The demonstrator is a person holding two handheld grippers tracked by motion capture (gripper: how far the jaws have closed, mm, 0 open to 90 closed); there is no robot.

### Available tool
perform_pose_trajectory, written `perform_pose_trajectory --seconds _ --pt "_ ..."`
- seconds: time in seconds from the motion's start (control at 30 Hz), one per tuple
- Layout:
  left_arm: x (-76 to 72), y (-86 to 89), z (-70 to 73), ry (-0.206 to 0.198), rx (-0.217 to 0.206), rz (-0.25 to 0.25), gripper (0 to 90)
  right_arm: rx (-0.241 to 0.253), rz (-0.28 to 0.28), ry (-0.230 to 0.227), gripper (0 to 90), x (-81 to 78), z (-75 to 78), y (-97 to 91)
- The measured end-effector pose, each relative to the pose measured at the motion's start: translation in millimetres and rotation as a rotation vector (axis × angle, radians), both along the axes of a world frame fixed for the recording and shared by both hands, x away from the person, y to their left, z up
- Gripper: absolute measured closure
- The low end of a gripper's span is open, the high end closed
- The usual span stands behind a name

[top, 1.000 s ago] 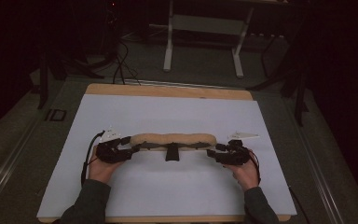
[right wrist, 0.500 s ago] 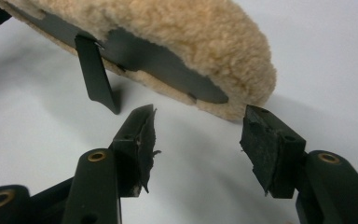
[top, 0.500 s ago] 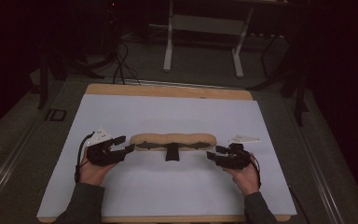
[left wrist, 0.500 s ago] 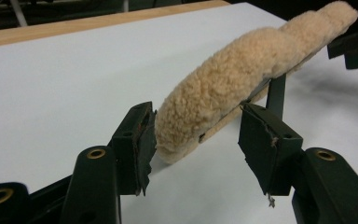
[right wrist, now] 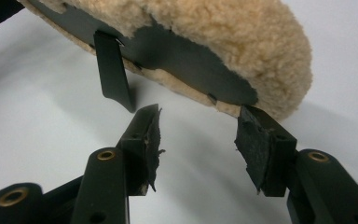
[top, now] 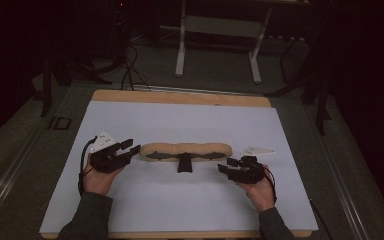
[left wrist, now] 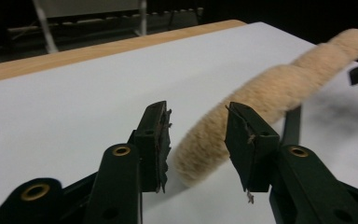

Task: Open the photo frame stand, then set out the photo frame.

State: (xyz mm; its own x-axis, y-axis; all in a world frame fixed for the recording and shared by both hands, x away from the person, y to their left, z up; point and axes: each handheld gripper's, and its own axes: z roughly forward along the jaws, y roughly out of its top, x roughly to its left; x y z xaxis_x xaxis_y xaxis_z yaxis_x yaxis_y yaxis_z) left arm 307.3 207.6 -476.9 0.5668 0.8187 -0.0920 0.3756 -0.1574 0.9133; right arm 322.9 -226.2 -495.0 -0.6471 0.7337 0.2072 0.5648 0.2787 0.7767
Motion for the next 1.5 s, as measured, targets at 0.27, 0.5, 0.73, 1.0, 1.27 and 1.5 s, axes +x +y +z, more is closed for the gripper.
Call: perform_pose_trajectory --seconds 0.27,0.5,0.73,1.0,1.27,1.5 --pt "8.4 1.3 -1.2 0.017 -0.008 0.04 63.3 0.002 0.001 0.003 48.8 -2.1 -0.4 5.1" --pt "10.1 4.2 -3.5 0.011 0.008 0.089 68.7 -0.009 0.009 0.007 49.0 -2.5 -2.3 10.4" --pt "15.4 3.4 -7.9 0.017 0.024 0.111 79.6 -0.023 0.004 -0.002 48.5 -2.8 -3.2 14.3" --pt "23.4 -6.4 -20.1 0.042 0.059 0.104 89.5 -0.028 -0.012 -0.018 49.0 -4.2 -3.4 19.4" --pt "25.3 -5.8 -23.6 0.046 0.054 0.101 89.9 -0.034 -0.022 -0.025 50.0 -4.2 -5.1 21.1" --pt "25.6 -13.8 -27.7 0.05 0.081 0.049 89.7 -0.036 -0.048 -0.032 53.2 -2.5 -3.8 22.0"
